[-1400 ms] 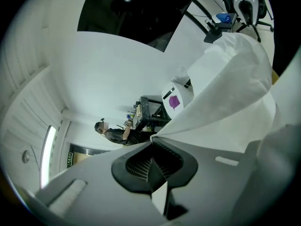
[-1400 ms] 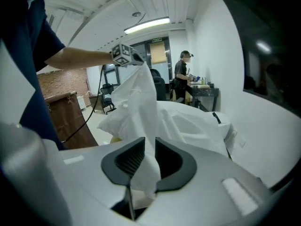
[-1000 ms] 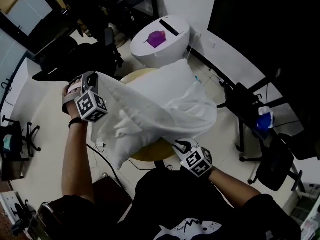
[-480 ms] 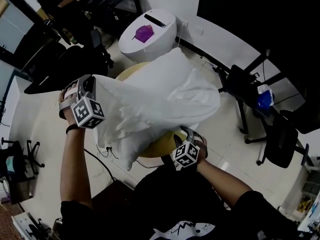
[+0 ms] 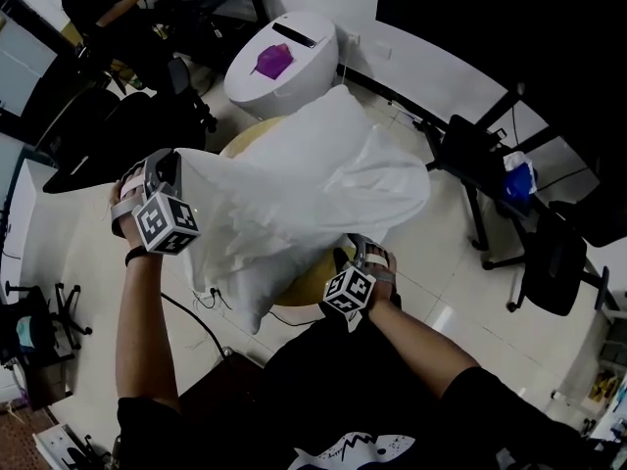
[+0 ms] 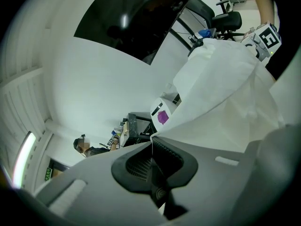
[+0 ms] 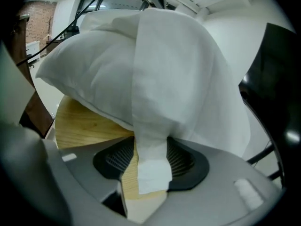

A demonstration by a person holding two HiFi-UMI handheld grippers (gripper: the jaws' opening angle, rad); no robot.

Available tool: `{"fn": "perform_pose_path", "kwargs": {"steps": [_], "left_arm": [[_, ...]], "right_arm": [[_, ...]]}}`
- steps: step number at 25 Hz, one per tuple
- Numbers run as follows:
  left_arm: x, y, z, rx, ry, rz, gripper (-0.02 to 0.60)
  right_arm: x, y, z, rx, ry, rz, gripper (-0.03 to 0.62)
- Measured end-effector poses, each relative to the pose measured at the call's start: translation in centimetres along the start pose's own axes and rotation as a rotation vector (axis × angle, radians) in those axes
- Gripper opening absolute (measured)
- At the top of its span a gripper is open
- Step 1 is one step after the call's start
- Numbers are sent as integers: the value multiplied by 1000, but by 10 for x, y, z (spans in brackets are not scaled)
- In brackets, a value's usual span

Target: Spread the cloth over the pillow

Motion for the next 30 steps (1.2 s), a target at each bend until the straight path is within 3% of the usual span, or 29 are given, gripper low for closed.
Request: {"fn": "perform_pose_path", "kwargs": {"steps": [7,12,19,23,27,28,30], "left_arm": [[1,-2,-1,0,-11,-6,0],[-1,-4,-2,-12,-12,-9,0],[3,-11,-4,-15,-24,-17,0],[-1,-10,-3,-9,-27,-15,0],[-1,-12,-6,-8,-26,-20,0],[-1,-12,-6,-8,-25,-20,0],[-3,-11,-6,-8,-23,-19,0]], "right_arm": [[-25,-15,-12,39,-12,-17,156],[-49,-26,-22,75,-24,-30,139],[-59,-37,-35,118,-17,-37,23],[-54,-39,-36,107,-13,-17,22],[-45,-40,-36,97,-3,13,81],[-43,-40,-36,93,-5,19,78],[-42,-40,-35,88,-10,24,11]]}}
Point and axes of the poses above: the fingertips, and each gripper's own axes: x forward along the fingers, y to its left, z out of its top, the point moved 8 cm from there along -x, backward along the fingers, and after that the axes turned 3 degrees about z, right-handed, at the moved point
